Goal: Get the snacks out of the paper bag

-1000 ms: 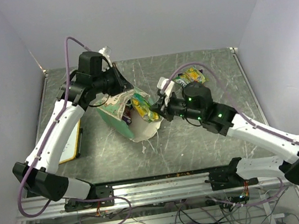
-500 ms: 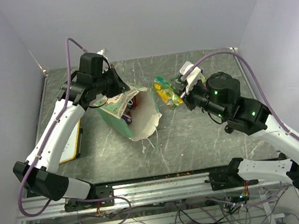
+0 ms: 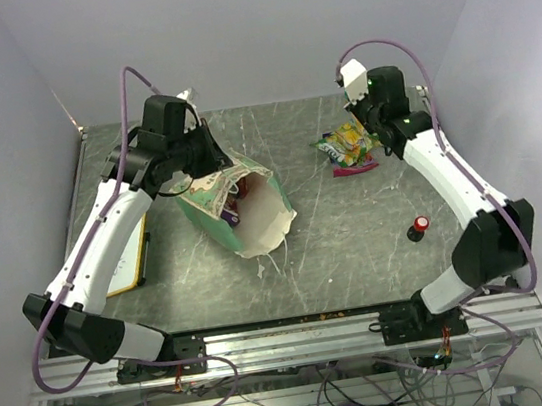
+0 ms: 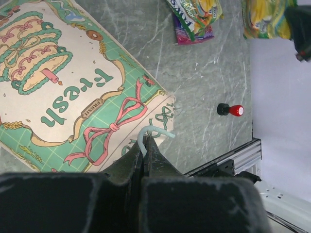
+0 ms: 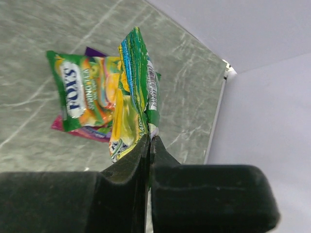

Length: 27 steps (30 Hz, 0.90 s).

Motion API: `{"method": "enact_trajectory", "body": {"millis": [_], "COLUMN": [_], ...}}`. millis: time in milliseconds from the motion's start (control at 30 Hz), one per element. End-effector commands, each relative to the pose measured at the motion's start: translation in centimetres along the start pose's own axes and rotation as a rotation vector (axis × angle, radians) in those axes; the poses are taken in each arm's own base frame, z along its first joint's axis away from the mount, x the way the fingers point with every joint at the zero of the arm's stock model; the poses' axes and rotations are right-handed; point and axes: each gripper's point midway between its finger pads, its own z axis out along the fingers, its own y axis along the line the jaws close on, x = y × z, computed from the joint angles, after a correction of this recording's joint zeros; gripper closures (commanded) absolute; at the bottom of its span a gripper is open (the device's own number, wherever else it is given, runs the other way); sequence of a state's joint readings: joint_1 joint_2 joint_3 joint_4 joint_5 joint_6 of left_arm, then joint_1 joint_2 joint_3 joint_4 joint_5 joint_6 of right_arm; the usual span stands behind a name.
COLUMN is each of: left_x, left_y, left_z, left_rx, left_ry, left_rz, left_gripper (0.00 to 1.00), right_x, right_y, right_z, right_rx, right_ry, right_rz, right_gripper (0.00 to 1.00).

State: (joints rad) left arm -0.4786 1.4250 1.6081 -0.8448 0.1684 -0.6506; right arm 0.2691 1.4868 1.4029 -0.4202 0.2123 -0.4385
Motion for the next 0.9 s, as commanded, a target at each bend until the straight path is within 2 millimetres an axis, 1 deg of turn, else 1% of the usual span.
{"method": "enact_trajectory", "body": {"millis": [0, 133, 200, 367, 467, 633, 767, 867], "left_x": [-0.5, -0.6, -0.7, -1.0, -0.8, -0.2, 0.1, 0.3], "left_y": [-1.0, -1.5, -1.6, -1.7, -1.6, -1.8, -1.7, -1.5], "left_z": [-0.4, -0.1, -0.1, -0.2, -0.3, -0.7, -1.0, -1.0], "left_rx": [0.042, 0.07, 0.07, 0.071, 0.067, 0.076, 0.078, 0.073], "left_ry": [0.009, 0.023, 0.021, 0.013, 0.021, 0.039, 0.043, 0.047], "left_rz": [0.03, 0.039, 0.041, 0.041, 0.028, 0.003, -0.013, -0.015], "left_gripper": [0.93, 0.93, 0.93, 0.93, 0.93, 0.93, 0.93, 0.93], "right_x": [-2.8, -2.1, -1.3, 2.0, 3.7, 5.3, 6.3, 7.9], "right_y": [-2.6, -1.8, -1.3, 0.8, 2.2, 5.4, 8.2, 9.8], "right_z": [2.3, 5.3, 6.6, 10.0, 11.5, 12.4, 11.9, 11.9], "right_rx": [0.057, 0.035, 0.026, 0.001, -0.031, -0.127, -0.199, -0.233], "right_ry": [-0.084, -0.041, -0.019, 0.051, 0.082, 0.091, 0.102, 0.121], "right_rz": [-0.105, -0.163, -0.176, -0.228, -0.238, -0.187, -0.134, -0.106], "right_gripper": [1.0, 1.0, 1.0, 1.0, 1.0, 1.0, 1.0, 1.0]}}
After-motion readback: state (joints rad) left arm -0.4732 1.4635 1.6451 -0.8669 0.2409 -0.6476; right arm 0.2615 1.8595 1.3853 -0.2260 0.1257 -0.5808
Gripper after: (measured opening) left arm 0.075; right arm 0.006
